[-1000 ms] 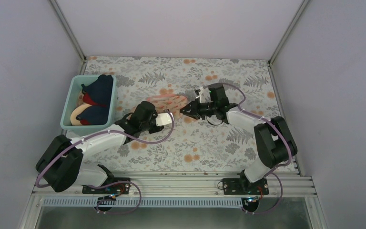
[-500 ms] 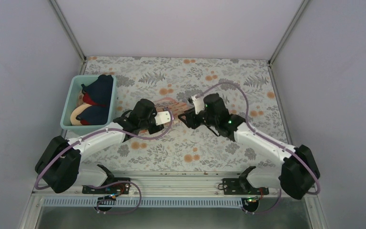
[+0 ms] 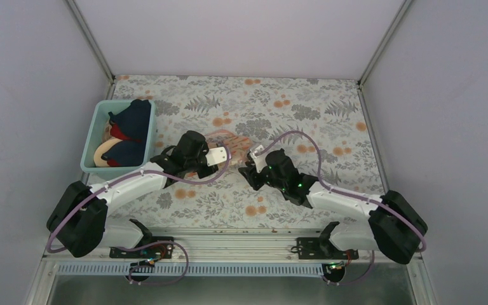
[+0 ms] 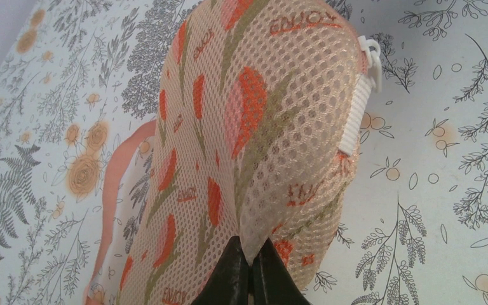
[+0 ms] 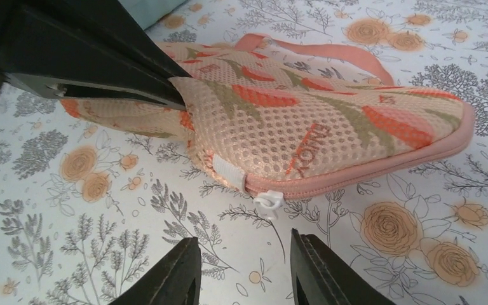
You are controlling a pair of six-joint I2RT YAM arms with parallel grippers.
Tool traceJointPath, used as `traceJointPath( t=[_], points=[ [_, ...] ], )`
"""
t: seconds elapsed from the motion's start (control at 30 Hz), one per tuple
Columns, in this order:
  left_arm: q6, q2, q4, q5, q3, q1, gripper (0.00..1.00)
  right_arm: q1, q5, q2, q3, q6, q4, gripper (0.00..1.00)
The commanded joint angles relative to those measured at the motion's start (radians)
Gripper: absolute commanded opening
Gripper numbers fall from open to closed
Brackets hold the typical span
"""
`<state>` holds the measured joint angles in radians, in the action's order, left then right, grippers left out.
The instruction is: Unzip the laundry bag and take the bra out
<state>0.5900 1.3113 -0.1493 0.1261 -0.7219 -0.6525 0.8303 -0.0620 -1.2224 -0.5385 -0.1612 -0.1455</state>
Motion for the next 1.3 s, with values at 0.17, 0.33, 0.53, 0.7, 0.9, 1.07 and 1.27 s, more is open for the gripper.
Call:
traceJointPath(
  t=[0.17,0.33,0.53,0.7,0.9,1.07,1.27],
  points=[
    [-0.015,-0.009,0.013,0.028,-0.027,0.004,0.02,0.036,0.101,-0.156,-0.082,0.005,-0.096,0.37],
    [-0.015,-0.007,0.011,0.033,-0.027,0.004,0.02,0.065,0.129,-0.186,-0.128,0.007,-0.080,0.38],
    [-0.015,-0.005,0.011,0.038,-0.028,0.004,0.02,0.077,0.223,-0.173,-0.136,-0.022,-0.033,0.30],
    [-0.016,-0.005,0.012,0.040,-0.025,0.003,0.02,0.076,0.259,-0.162,-0.164,-0.021,0.052,0.27],
    [-0.014,-0.004,0.010,0.039,-0.026,0.004,0.02,0.077,0.268,-0.150,-0.186,0.000,0.110,0.27],
    [-0.014,-0.001,0.007,0.037,-0.028,0.004,0.02,0.076,0.269,-0.144,-0.193,0.025,0.136,0.18],
    [-0.014,-0.001,0.006,0.038,-0.029,0.004,0.02,0.075,0.283,-0.157,-0.208,0.033,0.158,0.15]
  ],
)
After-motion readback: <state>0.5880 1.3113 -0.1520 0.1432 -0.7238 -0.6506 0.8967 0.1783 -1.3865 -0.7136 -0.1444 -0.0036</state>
